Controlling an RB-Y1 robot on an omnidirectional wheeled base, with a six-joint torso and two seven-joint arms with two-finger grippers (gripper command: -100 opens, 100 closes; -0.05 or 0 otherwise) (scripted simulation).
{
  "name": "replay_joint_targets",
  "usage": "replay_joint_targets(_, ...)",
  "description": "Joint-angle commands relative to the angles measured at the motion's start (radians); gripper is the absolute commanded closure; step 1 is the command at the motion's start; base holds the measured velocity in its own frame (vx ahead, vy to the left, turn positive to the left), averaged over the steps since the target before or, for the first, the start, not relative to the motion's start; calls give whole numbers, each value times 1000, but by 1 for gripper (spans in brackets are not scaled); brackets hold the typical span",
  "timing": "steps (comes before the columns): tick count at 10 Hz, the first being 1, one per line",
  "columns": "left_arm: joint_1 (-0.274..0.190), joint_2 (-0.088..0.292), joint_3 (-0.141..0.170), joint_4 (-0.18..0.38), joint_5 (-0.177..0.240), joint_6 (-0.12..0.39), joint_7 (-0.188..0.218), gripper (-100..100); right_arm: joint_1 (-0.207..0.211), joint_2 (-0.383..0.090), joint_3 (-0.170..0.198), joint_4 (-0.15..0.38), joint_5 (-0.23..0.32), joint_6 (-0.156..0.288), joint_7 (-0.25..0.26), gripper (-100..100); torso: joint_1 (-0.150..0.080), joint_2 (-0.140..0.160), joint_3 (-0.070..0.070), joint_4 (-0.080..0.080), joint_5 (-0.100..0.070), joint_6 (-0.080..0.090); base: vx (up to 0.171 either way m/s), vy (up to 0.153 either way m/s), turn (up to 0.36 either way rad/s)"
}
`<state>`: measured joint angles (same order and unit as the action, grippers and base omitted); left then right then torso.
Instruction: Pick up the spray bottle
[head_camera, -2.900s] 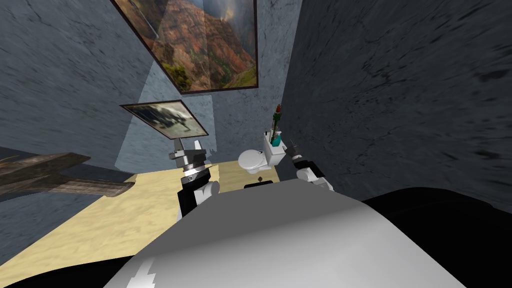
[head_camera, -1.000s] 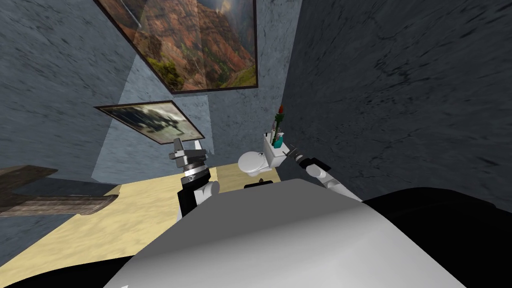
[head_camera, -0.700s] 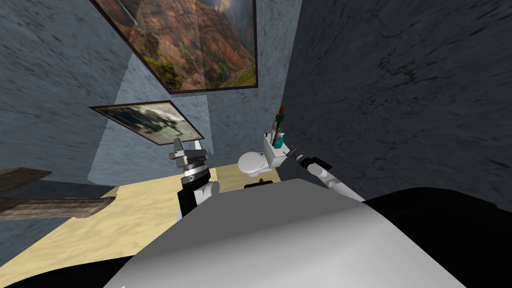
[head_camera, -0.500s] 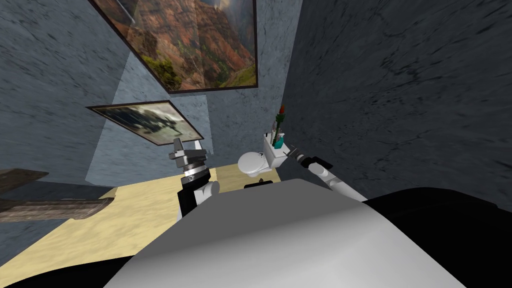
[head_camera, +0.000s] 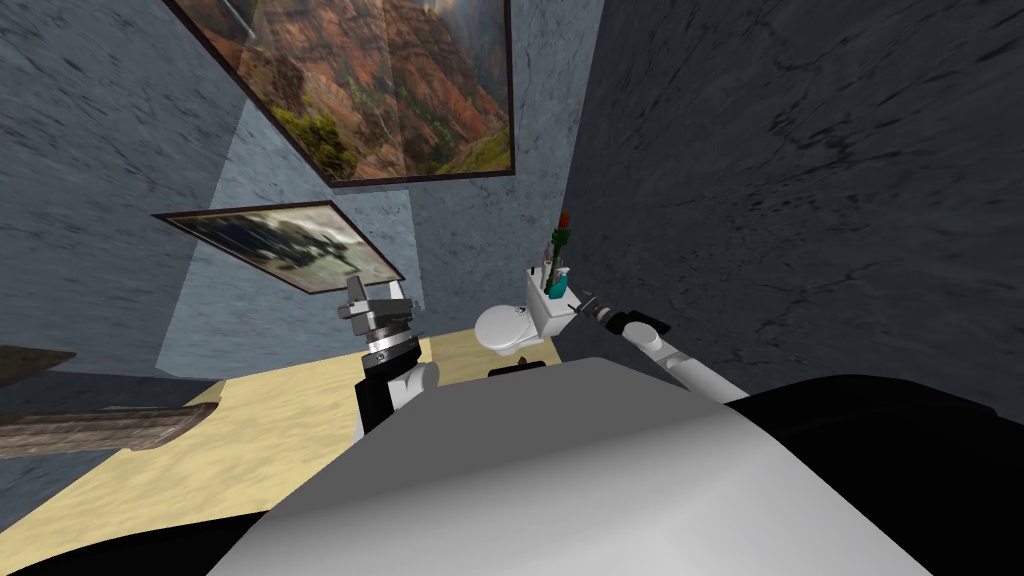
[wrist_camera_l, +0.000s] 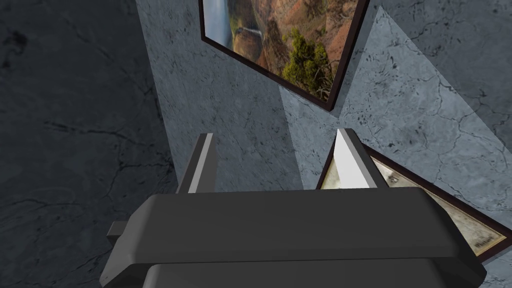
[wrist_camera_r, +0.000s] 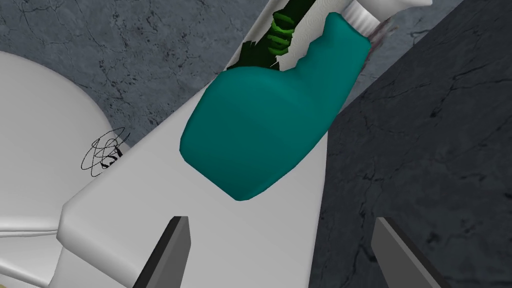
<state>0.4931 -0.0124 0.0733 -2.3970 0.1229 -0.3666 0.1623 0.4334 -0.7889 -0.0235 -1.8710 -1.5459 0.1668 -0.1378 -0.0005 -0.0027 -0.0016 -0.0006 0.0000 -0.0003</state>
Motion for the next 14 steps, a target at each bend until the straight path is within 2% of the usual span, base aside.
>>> replay_joint_targets(1,0,0,0,0,0,0,0,0,-4,-16,-2,9,-50,18,-13,-100,0,0,0,0,0,0,37,-5,-18)
replay_joint_targets(2,0,0,0,0,0,0,0,0,-10,-49,-7,24,-85,47,-27,-100,0,0,0,0,0,0,43,-1,-30)
replay_joint_targets(3,0,0,0,0,0,0,0,0,-10,-49,-7,24,-121,47,-27,-100,0,0,0,0,0,0,34,1,-14)
replay_joint_targets(4,0,0,0,0,0,0,0,0,-10,-49,-7,24,-130,47,-27,-100,0,0,0,0,0,0,12,0,4)
replay_joint_targets(5,0,0,0,0,0,0,0,0,-16,-81,-11,39,-171,75,-41,-100,0,1,1,0,0,0,20,0,-27)
replay_joint_targets(6,0,0,0,0,0,0,0,0,-16,-81,-11,39,-198,75,-41,-100,0,1,1,0,0,0,22,-1,-13)
replay_joint_targets(7,0,0,0,0,0,0,0,0,-23,-112,-16,52,-228,102,-55,-100,0,1,1,0,0,0,26,2,-15)
replay_joint_targets(8,0,0,0,0,0,0,0,0,-23,-112,-16,52,-259,102,-55,-100,0,1,0,0,0,0,23,2,-9)
replay_joint_targets(9,0,0,0,0,0,0,0,0,-29,-140,-19,64,-289,129,-68,-100,0,1,0,0,0,0,33,3,-9)
replay_joint_targets(10,0,0,0,0,0,0,0,0,-29,-140,-19,64,-320,129,-68,-100,0,0,0,0,0,0,34,4,-3)
replay_joint_targets(11,0,0,0,0,0,0,0,0,-36,-167,-22,74,-351,154,-80,-100,0,0,0,0,0,0,36,5,-4)
replay_joint_targets(14,0,0,0,0,0,0,0,0,-43,-192,-25,83,-440,177,-92,-100,1,0,0,0,0,0,30,6,0)
